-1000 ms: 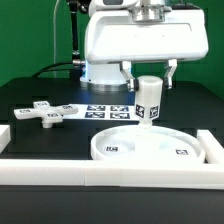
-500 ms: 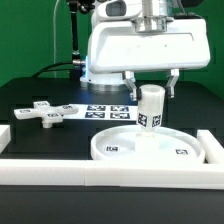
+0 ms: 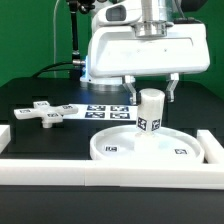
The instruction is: Assemble round table
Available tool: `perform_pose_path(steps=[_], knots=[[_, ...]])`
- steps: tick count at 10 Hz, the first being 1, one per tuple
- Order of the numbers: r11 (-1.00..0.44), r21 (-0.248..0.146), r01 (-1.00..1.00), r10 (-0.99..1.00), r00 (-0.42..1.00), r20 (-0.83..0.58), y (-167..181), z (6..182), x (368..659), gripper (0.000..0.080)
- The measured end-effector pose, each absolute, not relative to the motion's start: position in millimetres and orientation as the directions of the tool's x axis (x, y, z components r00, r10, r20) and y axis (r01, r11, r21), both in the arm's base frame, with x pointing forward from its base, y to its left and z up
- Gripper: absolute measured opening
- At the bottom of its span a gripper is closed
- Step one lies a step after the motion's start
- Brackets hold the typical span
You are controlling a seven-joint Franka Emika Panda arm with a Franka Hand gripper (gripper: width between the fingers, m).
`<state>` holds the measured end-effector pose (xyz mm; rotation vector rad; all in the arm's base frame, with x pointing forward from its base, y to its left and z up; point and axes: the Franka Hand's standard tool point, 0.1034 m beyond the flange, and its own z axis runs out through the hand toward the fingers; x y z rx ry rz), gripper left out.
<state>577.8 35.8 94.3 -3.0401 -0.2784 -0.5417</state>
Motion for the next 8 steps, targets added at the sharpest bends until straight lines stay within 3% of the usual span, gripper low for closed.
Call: perform_pose_path(steps=[5, 8], knots=[[-0.987, 0.042, 0.155, 0.158, 0.882, 0.445, 21, 91.4, 575, 0.0409], [-0.987, 0.046, 0.153, 0.157, 0.877, 0.454, 20, 91.4, 575, 0.0410]])
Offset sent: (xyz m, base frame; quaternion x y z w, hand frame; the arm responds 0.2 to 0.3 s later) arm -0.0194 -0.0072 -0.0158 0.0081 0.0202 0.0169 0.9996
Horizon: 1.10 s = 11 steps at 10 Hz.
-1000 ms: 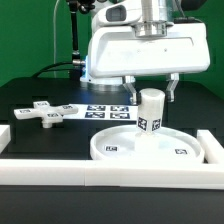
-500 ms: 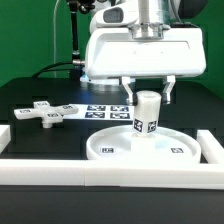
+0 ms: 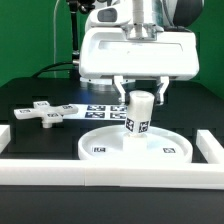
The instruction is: Assemble round table
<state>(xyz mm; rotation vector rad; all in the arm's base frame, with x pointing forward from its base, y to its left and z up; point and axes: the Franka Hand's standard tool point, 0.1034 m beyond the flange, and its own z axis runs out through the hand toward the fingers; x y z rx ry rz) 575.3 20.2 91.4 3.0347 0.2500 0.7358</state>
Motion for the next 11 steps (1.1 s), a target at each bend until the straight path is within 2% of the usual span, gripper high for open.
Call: perform_pose_path(steps=[1, 2, 7, 11], knots=[[-0.987, 0.045, 0.153, 0.157, 0.878, 0.452, 20, 92.5, 575, 0.0583], [-0.987, 0.040, 0.156, 0.158, 0.883, 0.442, 21, 100.0, 575, 0.0636], [-0.988, 0.032, 0.152, 0.151, 0.889, 0.433, 13, 137.6, 577, 0.0649], [-0.985, 0.024, 0.169, 0.165, 0.902, 0.398, 15, 131.2, 576, 0.0649]])
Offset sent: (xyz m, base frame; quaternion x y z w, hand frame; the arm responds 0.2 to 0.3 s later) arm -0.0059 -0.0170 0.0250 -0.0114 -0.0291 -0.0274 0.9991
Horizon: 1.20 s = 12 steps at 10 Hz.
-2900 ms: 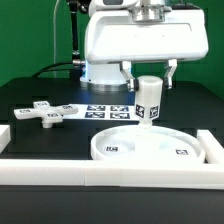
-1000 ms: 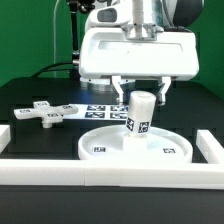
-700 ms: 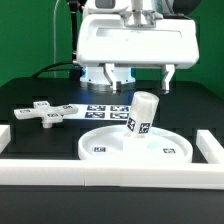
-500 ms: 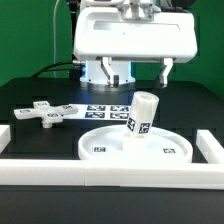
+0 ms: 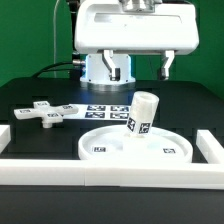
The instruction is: Assemble round table
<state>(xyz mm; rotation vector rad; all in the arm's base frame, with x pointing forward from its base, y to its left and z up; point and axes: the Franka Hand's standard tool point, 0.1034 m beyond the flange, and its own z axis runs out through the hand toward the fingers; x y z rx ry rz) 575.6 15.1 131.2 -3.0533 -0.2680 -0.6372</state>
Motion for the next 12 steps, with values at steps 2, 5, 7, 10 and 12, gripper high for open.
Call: perform_pose_path(steps=[2, 5, 7, 10, 12], knots=[[-0.975, -0.012, 0.223, 0.212, 0.941, 0.263, 22, 125.1, 575, 0.0649], [-0.972, -0.075, 0.222, 0.217, 0.974, 0.068, 33, 127.1, 571, 0.0649], [-0.934, -0.012, 0.357, 0.355, 0.930, 0.093, 29, 125.4, 583, 0.0649], [-0.876, 0.024, 0.482, 0.483, 0.873, 0.066, 28, 115.7, 584, 0.0649], [-0.876, 0.020, 0.483, 0.483, 0.874, 0.060, 30, 112.6, 584, 0.0649]])
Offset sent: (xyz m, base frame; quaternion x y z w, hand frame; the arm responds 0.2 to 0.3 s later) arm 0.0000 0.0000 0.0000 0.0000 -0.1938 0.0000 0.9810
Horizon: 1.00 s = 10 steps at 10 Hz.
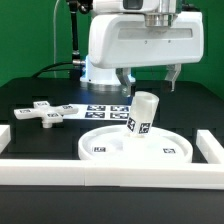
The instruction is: Assemble round table
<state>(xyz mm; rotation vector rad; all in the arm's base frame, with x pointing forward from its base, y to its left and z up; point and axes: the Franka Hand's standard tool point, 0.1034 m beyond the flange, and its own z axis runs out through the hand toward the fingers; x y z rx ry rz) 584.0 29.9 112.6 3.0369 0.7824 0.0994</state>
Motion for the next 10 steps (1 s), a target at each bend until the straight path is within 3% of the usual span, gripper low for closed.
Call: perform_pose_path(steps=[10], knots=[[-0.854, 0.007, 0.521, 0.521, 0.853, 0.030, 24, 91.6, 575, 0.0649]])
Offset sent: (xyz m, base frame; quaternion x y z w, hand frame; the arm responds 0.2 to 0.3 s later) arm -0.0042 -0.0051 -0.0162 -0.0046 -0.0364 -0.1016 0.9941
